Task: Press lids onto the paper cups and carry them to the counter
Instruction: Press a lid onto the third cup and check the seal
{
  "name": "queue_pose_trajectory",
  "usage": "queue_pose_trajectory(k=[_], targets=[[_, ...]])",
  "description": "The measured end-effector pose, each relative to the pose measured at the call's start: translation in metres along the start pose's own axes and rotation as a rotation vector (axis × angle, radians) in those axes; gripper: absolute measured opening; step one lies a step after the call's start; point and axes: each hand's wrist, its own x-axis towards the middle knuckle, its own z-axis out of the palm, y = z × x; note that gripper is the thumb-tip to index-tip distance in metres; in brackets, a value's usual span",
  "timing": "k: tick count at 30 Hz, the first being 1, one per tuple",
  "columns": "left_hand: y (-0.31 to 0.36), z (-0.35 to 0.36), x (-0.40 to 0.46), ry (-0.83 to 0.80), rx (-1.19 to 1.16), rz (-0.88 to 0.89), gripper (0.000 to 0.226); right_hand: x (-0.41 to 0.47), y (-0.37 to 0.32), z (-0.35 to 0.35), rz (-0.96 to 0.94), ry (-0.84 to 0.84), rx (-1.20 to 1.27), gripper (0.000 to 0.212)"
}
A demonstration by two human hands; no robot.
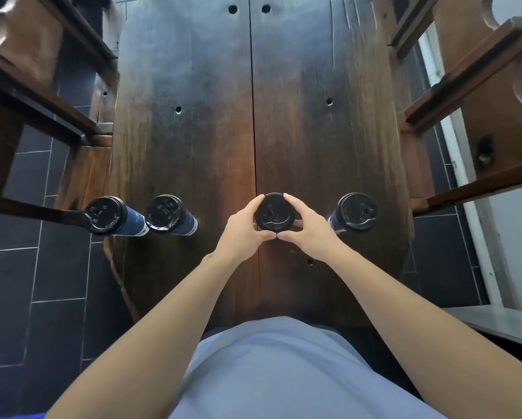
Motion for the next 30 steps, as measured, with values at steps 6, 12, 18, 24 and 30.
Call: queue_pose_trajectory(k=[6,12,18,24,30], targets=[[-0.010,-0.016,0.008,0.026,-0.014,0.005,0.081,0.011,-0.009,0.014,0.029,0.022,0.024,0.086],[-0.029,-0.036,0.006,0.066,-0.019,0.044,0.076,0.022,-0.022,0.033,-0.015,0.000,0.008,0.083],[-0.044,-0.051,0.003,0.091,-0.016,0.043,0.078,0.029,-0.033,0.047,-0.039,-0.015,-0.012,0.078],[-0.050,-0.059,0.003,0.077,0.001,0.019,0.080,0.034,-0.042,0.053,-0.051,0.006,-0.010,0.062],[-0.052,-0.059,0.008,0.035,0.034,0.043,0.082,0.041,-0.050,0.051,0.027,0.099,0.005,0.038]])
